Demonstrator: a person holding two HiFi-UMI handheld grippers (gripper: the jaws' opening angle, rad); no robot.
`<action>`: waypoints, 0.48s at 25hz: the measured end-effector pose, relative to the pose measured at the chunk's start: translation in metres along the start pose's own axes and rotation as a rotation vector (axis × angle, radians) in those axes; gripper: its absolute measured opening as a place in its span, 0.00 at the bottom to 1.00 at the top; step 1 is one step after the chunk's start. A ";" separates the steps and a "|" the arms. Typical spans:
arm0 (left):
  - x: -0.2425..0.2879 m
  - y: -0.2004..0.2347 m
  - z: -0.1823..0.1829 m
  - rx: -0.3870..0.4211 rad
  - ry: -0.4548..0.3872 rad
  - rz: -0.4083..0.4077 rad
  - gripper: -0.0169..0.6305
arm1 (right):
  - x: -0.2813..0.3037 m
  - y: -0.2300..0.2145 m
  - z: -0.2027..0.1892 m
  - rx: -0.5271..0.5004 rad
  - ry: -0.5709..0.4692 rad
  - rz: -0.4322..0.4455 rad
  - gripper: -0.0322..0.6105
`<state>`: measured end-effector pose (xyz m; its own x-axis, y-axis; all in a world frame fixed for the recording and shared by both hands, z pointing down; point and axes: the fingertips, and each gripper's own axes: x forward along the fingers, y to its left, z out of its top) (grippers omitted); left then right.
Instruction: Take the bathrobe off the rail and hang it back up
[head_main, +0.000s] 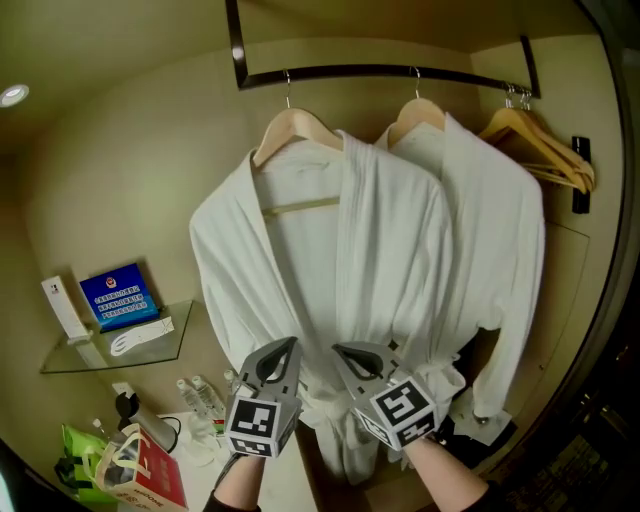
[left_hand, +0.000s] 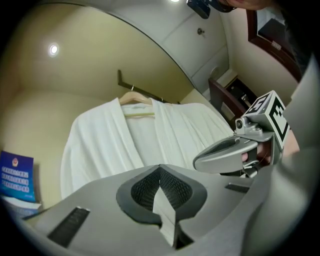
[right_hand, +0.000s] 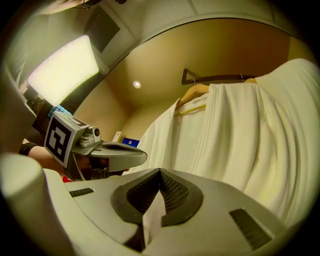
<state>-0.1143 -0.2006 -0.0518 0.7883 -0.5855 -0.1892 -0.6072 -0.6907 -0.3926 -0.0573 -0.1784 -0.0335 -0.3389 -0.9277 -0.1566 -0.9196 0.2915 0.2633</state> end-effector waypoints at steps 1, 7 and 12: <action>0.008 0.004 0.012 0.028 -0.015 0.001 0.03 | 0.005 -0.007 0.015 -0.013 -0.026 -0.009 0.08; 0.046 0.026 0.071 0.138 -0.067 0.026 0.03 | 0.022 -0.037 0.085 -0.050 -0.116 -0.056 0.07; 0.071 0.044 0.126 0.231 -0.115 0.060 0.03 | 0.031 -0.052 0.134 -0.083 -0.171 -0.083 0.08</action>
<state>-0.0724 -0.2191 -0.1960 0.7658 -0.5611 -0.3143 -0.6248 -0.5336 -0.5699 -0.0462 -0.1917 -0.1794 -0.2978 -0.8927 -0.3381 -0.9287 0.1889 0.3192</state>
